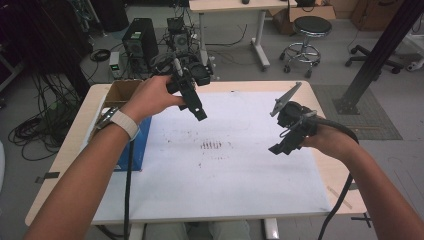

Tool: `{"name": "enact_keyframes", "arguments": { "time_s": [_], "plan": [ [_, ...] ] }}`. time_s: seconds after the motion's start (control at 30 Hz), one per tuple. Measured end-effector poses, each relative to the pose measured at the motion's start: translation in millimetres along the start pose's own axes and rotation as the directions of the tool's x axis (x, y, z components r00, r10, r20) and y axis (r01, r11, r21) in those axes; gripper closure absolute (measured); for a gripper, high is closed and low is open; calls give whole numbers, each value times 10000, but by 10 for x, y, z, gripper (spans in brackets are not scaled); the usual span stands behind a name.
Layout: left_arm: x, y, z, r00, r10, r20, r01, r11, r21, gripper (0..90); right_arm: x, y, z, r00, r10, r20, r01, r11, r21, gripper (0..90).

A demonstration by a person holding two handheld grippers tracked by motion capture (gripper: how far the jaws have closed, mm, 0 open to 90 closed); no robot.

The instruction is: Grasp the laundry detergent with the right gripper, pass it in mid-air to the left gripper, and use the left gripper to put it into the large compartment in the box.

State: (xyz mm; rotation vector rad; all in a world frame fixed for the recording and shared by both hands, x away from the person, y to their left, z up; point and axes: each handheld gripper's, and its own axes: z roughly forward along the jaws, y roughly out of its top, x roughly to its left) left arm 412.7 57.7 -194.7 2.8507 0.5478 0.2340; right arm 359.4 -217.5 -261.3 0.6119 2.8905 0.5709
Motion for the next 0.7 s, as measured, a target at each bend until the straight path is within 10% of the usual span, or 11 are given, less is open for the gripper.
{"name": "enact_keyframes", "arguments": {
  "time_s": [0.7],
  "plan": [
    [-16, 45, 45, 10000, 44, 18, -44, 9999, 153, 70, 3, -91, 4, 9999, 117, -49, -118, 9999, -72, 60]
  ]
}}
